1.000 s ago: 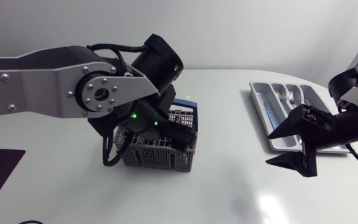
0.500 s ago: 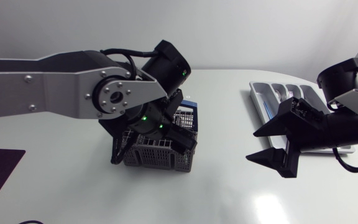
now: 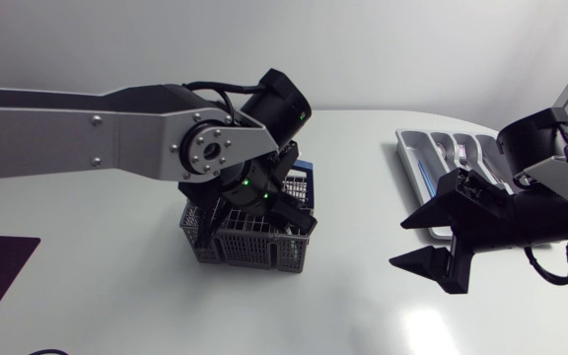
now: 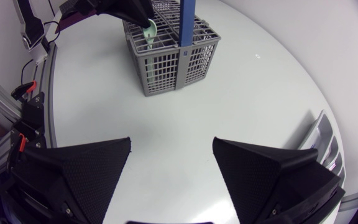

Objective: Unload the cutlery basket into the drawer organizer.

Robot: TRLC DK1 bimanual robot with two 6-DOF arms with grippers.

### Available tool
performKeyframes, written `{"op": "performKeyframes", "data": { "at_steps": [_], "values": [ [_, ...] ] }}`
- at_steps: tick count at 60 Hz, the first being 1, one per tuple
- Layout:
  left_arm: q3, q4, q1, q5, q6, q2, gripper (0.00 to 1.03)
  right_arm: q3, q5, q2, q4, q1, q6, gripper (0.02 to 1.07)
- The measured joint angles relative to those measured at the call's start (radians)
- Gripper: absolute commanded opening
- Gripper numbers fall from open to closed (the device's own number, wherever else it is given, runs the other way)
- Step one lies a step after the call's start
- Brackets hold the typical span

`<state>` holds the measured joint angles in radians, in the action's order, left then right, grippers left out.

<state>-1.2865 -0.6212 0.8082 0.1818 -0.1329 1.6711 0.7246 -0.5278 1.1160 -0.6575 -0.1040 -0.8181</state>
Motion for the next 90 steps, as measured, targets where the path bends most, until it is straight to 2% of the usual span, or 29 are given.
{"op": "performKeyframes", "data": {
  "at_steps": [11,13,16,20,24,60,90],
  "values": [
    [-0.011,0.002,0.0,0.0,0.0,0.029,0.37,-0.006,0.0,-0.004,0.003,0.0,0.0,0.97],
    [-0.011,0.002,0.0,0.0,0.0,0.029,0.33,-0.007,0.0,-0.004,0.003,0.0,0.0,0.97],
    [-0.012,0.002,0.0,0.0,0.001,0.029,0.2,-0.007,0.0,-0.004,0.004,0.0,0.0,0.97],
    [-0.015,0.003,0.0,0.0,0.003,0.029,0.11,-0.008,0.0,-0.005,0.004,0.0,-0.001,0.97],
    [-0.016,0.003,0.001,0.0,0.003,0.029,0.07,-0.009,0.0,-0.005,0.004,0.0,-0.001,0.97],
    [-0.017,0.006,0.04,0.032,0.003,0.021,0.07,-0.041,0.0,-0.04,0.011,0.0,-0.019,0.97],
    [-0.017,-0.002,0.085,0.139,0.003,-0.027,0.07,-0.074,0.0,-0.097,0.011,0.0,-0.02,0.97]
  ]
}}
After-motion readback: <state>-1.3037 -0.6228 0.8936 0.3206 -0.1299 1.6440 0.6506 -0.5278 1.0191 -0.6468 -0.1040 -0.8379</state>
